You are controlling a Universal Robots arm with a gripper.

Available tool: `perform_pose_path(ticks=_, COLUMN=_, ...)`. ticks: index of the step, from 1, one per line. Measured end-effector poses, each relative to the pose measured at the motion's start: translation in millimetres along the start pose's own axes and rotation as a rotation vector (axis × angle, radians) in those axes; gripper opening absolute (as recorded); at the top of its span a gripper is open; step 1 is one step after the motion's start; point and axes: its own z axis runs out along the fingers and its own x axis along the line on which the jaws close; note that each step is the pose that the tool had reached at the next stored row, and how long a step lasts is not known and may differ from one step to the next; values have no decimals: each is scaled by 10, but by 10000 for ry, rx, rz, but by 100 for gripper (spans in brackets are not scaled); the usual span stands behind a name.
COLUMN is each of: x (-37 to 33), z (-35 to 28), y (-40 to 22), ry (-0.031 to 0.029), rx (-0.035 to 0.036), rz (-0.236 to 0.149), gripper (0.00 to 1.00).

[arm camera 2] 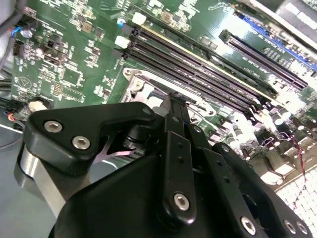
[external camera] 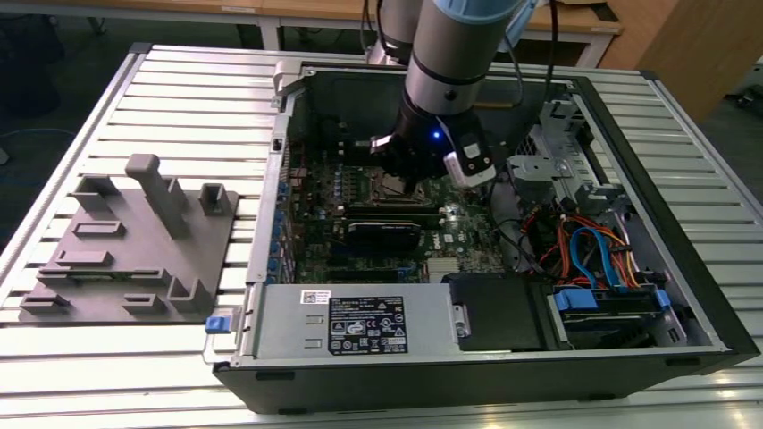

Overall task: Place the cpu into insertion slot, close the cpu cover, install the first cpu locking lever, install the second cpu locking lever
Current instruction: 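Install the second cpu locking lever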

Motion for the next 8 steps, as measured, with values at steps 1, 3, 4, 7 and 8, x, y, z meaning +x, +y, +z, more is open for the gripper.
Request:
perform_pose_path(ticks=1, x=23, z=4, y=-2, ry=0, rx=-16, rz=-1, gripper=10)
perform_pose_path(ticks=3, x=72, z=11, y=-6, ry=3, rx=-61, rz=-3, gripper=10)
perform_pose_path(ticks=4, x=99, z=14, y=-9, ry=4, rx=-91, rz=-4, gripper=10)
perform_pose_path(ticks=7, x=177, z=26, y=-20, ry=8, rx=-176, rz=-7, gripper=10)
perform_pose_path(ticks=8, x=193, z=28, y=-30, ry=9, rx=-204, rz=-7, gripper=10)
